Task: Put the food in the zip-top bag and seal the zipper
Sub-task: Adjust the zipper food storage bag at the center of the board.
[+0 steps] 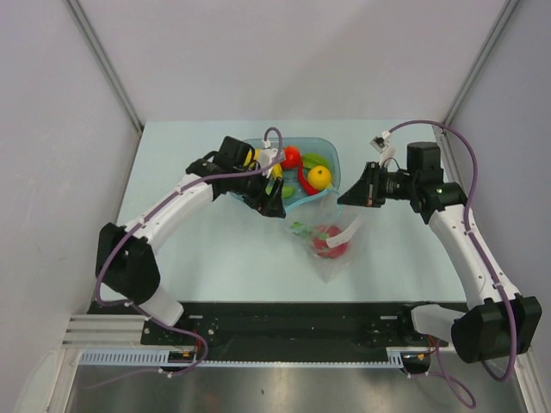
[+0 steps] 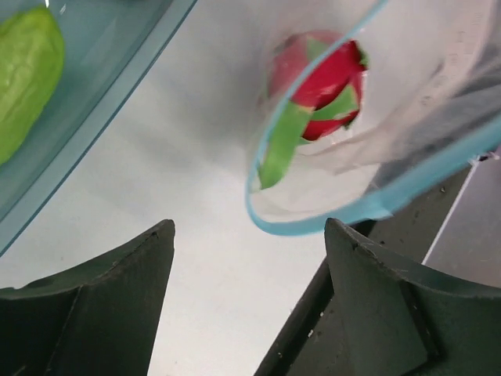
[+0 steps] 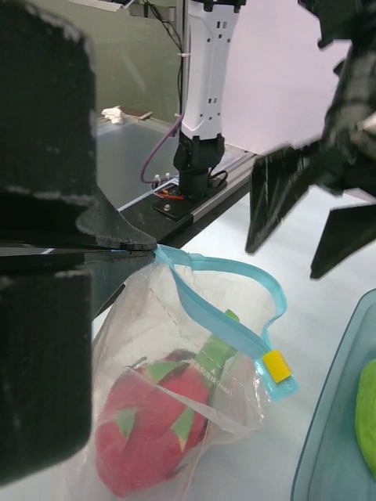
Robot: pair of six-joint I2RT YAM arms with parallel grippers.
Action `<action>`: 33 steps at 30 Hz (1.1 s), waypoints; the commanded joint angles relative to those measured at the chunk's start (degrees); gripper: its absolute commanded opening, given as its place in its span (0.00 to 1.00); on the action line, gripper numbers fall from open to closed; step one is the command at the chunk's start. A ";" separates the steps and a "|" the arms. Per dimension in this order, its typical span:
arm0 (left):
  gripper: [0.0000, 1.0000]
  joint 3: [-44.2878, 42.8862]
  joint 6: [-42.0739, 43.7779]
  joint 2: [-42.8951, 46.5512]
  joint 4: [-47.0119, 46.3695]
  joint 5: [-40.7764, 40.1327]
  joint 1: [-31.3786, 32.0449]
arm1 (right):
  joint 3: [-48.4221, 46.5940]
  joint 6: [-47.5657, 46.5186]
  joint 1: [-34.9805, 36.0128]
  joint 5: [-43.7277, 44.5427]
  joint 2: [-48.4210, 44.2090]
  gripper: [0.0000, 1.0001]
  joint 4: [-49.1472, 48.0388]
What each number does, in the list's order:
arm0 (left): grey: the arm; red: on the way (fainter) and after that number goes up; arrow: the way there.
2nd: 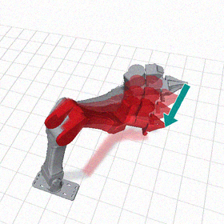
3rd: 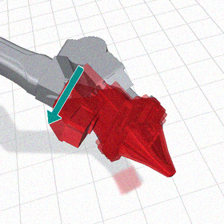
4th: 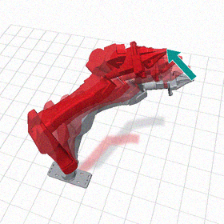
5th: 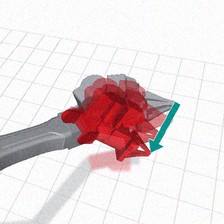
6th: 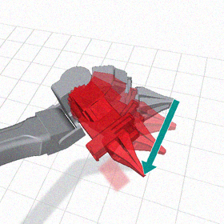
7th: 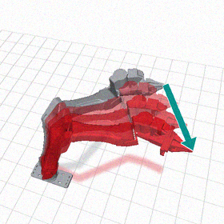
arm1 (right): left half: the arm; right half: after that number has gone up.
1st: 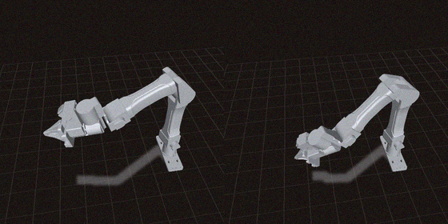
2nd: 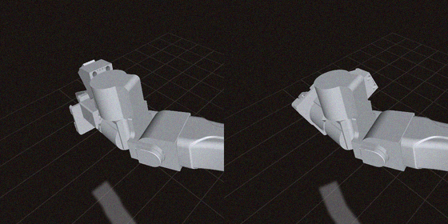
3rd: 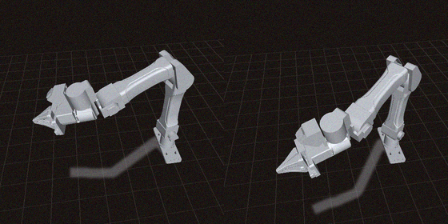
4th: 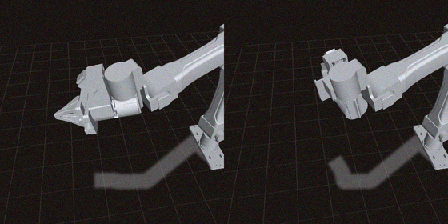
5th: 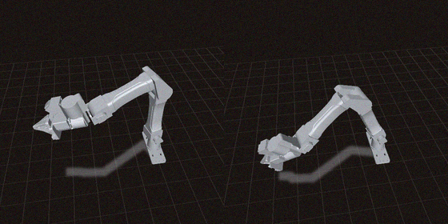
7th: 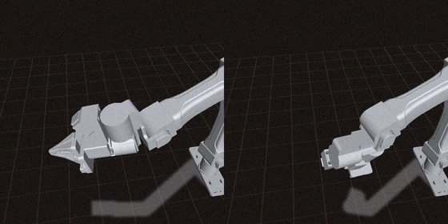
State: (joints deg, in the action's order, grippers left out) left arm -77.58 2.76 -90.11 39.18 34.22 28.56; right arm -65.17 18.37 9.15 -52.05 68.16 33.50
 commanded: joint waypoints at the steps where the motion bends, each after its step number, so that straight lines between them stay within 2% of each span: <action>1: 0.81 1.55 -2.41 -3.58 -7.80 -1.96 0.62 | -1.10 -2.55 -0.53 -1.30 -1.54 0.00 1.66; 4: 0.67 0.24 -3.73 -6.91 -7.37 0.40 2.02 | -1.19 -4.57 -0.88 -0.51 -1.89 0.00 4.03; 5: 0.49 -0.37 -2.95 -7.80 -6.58 2.15 3.33 | -1.19 -5.09 -1.41 -0.07 -2.41 0.00 5.25; 7: 0.24 -2.57 -1.20 -8.42 -3.42 4.62 4.83 | -1.45 -7.20 -2.02 0.55 -2.77 0.00 6.84; 8: 0.06 -3.18 -0.14 -7.90 -2.97 7.41 6.23 | -1.72 -8.08 -2.72 1.77 -2.94 0.00 9.11; 9: 0.00 -3.63 -0.04 -6.94 -3.75 8.31 6.94 | -2.07 -9.13 -2.99 2.65 -3.38 0.00 10.52; 15: 0.00 -6.26 -7.06 2.56 -12.89 15.17 10.64 | -5.14 -15.82 -7.12 9.42 -4.53 0.00 18.88; 19: 0.00 -7.59 -6.46 3.62 -12.37 13.94 13.01 | -5.94 -16.87 -7.74 12.41 -4.62 0.00 20.38; 24: 0.00 -8.72 -4.62 0.47 -8.95 10.26 13.10 | -4.80 -17.84 -8.27 14.17 -3.83 0.00 20.21; 25: 0.04 -9.08 -3.65 0.20 -8.16 10.26 13.10 | -4.71 -18.02 -8.18 14.95 -3.56 0.00 20.21; 26: 0.15 -9.60 -3.12 0.11 -8.07 10.08 13.10 | -4.62 -18.19 -8.35 15.22 -3.30 0.00 20.21; 27: 0.29 -9.69 -2.94 0.71 -8.24 9.47 12.93 | -4.62 -18.19 -8.36 15.49 -3.04 0.00 20.12; 28: 0.54 -9.52 -2.94 1.33 -9.81 8.07 12.06 | -4.62 -18.28 -8.53 15.92 -2.51 0.00 20.20; 30: 0.77 -8.73 -3.55 2.47 -11.92 5.08 10.04 | -4.62 -18.19 -8.71 16.19 -2.24 0.00 20.12; 31: 0.94 -8.81 -4.95 3.09 -13.76 2.81 6.90 | -4.62 -18.19 -8.71 16.19 -2.33 0.00 20.12; 32: 1.00 -9.34 -5.31 3.01 -14.39 2.18 5.04 | -4.62 -18.19 -8.71 16.11 -2.42 0.00 20.12; 33: 0.99 -9.95 -5.40 2.66 -14.92 1.30 3.28 | -4.44 -18.19 -8.71 16.19 -2.51 0.00 20.20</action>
State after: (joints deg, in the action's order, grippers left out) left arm -84.14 -1.48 -89.78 29.85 41.15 39.13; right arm -69.12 1.39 0.82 -37.17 65.98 53.91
